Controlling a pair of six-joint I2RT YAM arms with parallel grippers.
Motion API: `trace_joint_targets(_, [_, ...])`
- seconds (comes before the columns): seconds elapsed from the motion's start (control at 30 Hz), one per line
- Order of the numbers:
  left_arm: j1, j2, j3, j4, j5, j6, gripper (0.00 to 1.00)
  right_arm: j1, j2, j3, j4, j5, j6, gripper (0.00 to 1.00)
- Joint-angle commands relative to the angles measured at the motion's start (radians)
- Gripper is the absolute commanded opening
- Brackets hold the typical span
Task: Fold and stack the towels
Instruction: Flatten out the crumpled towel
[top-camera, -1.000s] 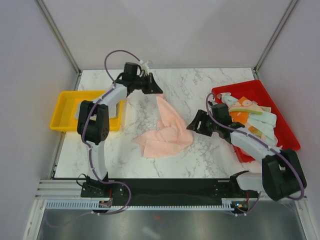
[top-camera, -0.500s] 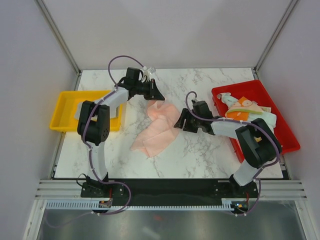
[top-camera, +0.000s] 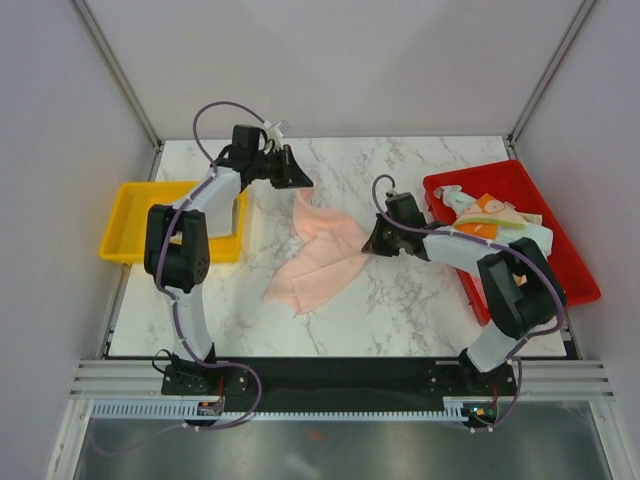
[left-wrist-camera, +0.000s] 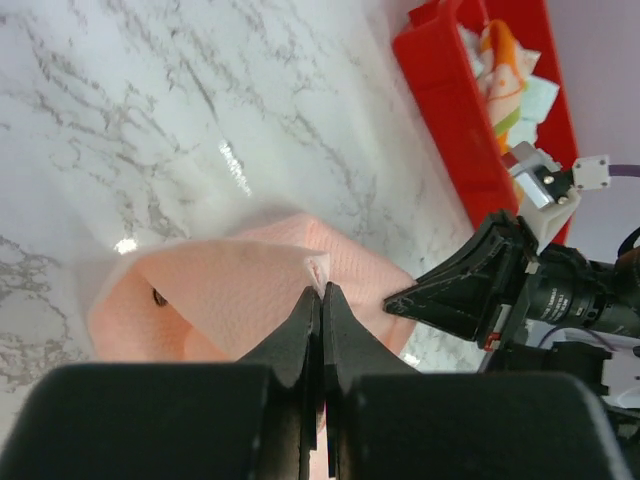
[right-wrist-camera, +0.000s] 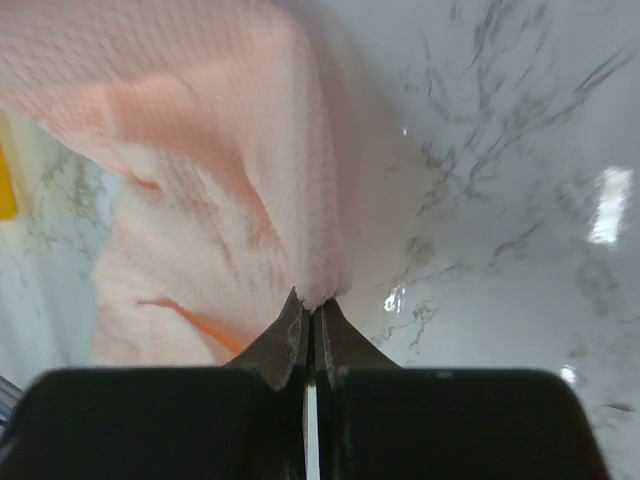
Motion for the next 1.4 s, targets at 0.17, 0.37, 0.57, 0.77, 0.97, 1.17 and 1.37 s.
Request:
trace_joint_targets(0.17, [-0.01, -0.197, -0.004, 0.07, 0.044, -0.135, 0.02, -0.059, -0.283, 0.123, -0.241, -0.131, -0.217, 0.0])
trace_joint_targets(0.37, [-0.019, -0.313, -0.456, 0.112, -0.066, -0.149, 0.02, 0.12, -0.444, -0.253, -0.18, -0.113, -0.085, 0.0])
trace_joint_targets(0.57, [-0.025, -0.301, -0.57, 0.074, -0.113, -0.17, 0.02, 0.192, -0.558, -0.34, -0.252, -0.082, -0.059, 0.28])
trace_joint_targets(0.77, [-0.03, -0.343, -0.624, 0.063, -0.184, -0.172, 0.02, 0.182, -0.531, -0.08, -0.346, -0.034, -0.143, 0.57])
trace_joint_targets(0.97, [-0.054, -0.359, -0.654, 0.063, -0.225, -0.185, 0.09, 0.114, -0.166, 0.177, -0.286, -0.051, -0.278, 0.56])
trace_joint_targets(1.17, [-0.071, -0.373, -0.664, 0.057, -0.251, -0.188, 0.08, 0.067, 0.11, 0.329, -0.287, -0.005, -0.32, 0.54])
trace_joint_targets(1.37, [-0.076, -0.383, -0.664, 0.053, -0.263, -0.188, 0.08, 0.068, 0.198, 0.36, -0.254, 0.001, -0.355, 0.54])
